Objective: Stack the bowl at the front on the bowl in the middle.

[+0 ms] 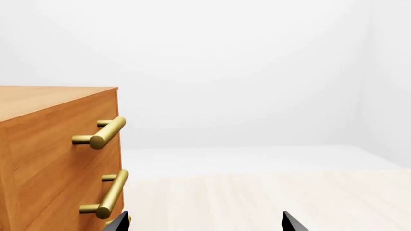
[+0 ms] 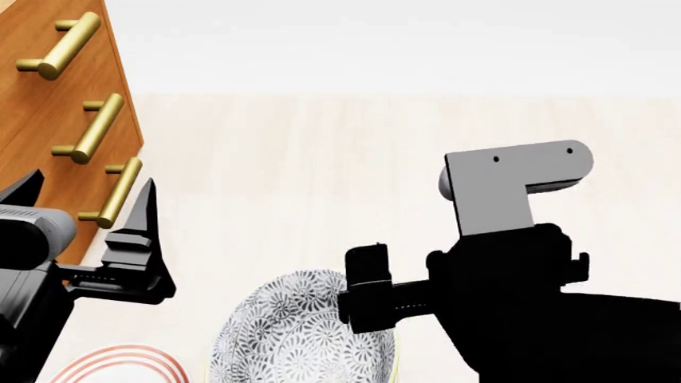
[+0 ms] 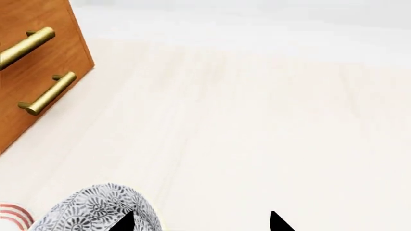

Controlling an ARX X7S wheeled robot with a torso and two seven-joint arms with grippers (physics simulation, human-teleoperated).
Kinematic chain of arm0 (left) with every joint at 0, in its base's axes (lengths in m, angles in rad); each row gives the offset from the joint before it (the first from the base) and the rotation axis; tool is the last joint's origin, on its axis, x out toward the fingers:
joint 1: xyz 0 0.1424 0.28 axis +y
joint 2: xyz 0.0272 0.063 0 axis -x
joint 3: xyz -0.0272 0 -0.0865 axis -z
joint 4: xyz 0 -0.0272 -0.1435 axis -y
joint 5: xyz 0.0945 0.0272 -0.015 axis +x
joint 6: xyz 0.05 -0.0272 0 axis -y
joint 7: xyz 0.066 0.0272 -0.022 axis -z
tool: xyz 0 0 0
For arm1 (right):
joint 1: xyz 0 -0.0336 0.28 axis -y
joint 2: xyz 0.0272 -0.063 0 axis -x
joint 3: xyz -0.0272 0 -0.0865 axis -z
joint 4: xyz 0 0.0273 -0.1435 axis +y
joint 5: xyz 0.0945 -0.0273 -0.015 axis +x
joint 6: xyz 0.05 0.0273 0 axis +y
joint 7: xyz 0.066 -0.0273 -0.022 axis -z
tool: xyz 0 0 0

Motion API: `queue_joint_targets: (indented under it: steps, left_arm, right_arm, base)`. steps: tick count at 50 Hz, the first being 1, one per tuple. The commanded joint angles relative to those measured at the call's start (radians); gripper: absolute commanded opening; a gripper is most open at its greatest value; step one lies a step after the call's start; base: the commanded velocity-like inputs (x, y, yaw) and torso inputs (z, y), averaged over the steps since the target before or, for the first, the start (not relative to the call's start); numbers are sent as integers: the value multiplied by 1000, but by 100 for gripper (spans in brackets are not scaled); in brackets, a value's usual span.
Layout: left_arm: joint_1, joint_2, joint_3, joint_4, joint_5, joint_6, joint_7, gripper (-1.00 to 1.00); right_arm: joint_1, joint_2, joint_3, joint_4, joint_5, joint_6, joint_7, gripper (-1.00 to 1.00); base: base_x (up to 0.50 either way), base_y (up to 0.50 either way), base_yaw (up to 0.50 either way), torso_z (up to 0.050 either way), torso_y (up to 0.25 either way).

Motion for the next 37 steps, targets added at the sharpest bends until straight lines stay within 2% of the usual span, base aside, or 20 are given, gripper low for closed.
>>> queue_joint_targets:
  steps: [1,2,3,5,7,11,17,37]
  left_arm:
    - [13,1,1,9,-4,39,11,100]
    - [16,4,1,9,7,52,5,100]
    - [22,7,3,8,16,74,8,100]
    - [38,12,2,9,26,115,17,100]
    - [58,21,-4,14,36,178,32,100]
    - [111,30,-6,48,68,296,56,100]
    - [178,40,-23,81,66,447,112,100]
    - [179,26,2,61,84,465,93,100]
  right_arm:
    - [-176,122,-33,-399,-567,-376,-123,100]
    - [-196,130,-55,-408,-644,-423,-125,100]
    - [-246,146,-107,-416,-793,-546,-147,100]
    - [-316,148,-143,-407,-919,-688,-164,100]
    - [-375,145,-152,-398,-1018,-833,-167,100]
    - [-437,155,-185,-425,-1174,-987,-152,100]
    - [-464,170,-228,-462,-1298,-1035,-127,100]
    - [-458,163,-242,-430,-1299,-1045,-145,100]
  base:
    - [0,0,0,0,0]
    - [0,0,0,0,0]
    - [0,0,0,0,0]
    - [0,0,0,0,0]
    - [0,0,0,0,0]
    - [0,0,0,0,0]
    - [0,0,0,0,0]
    - [0,0,0,0,0]
